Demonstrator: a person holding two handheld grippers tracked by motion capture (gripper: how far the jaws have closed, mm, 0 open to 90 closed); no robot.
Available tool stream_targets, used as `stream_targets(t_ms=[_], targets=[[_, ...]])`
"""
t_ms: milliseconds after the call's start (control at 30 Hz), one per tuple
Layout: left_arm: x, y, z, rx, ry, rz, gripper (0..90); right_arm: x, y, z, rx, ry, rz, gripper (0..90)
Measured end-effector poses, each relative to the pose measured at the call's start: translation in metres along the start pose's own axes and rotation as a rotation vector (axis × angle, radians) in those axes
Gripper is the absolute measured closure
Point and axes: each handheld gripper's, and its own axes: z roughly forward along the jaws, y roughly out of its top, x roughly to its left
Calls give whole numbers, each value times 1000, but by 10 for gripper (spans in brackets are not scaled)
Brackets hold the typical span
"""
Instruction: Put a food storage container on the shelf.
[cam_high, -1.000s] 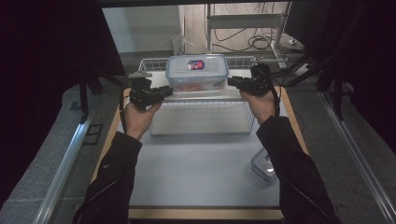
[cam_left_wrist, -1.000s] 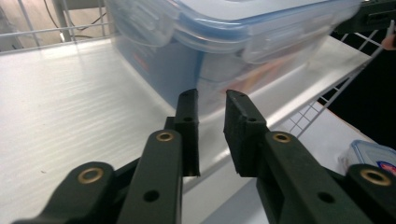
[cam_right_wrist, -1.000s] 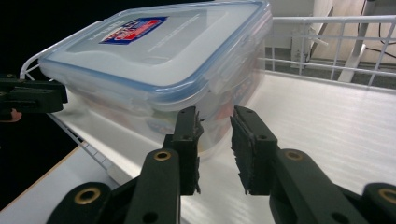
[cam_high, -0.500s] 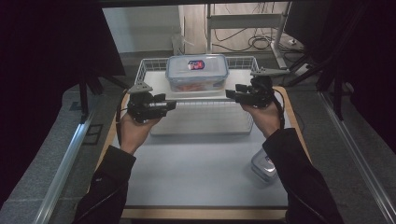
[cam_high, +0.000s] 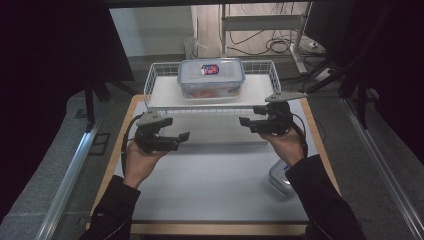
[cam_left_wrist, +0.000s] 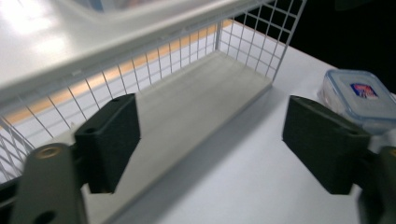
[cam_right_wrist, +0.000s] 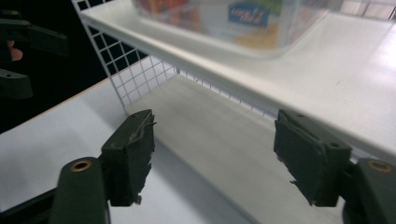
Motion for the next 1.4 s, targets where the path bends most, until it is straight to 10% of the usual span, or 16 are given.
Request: stream_targets(t_ms=[667,1200,1400], targets=[[-27,-74,-11,26,-6,12,41,19,-64,-15,50,12,-43,33],[-58,-115,-5,77,28,87,22,37,-121,-23,145,28,-34,45],[-57,-128,-5,103,24,52,22,38,-137,-22,198,13,-41,46]])
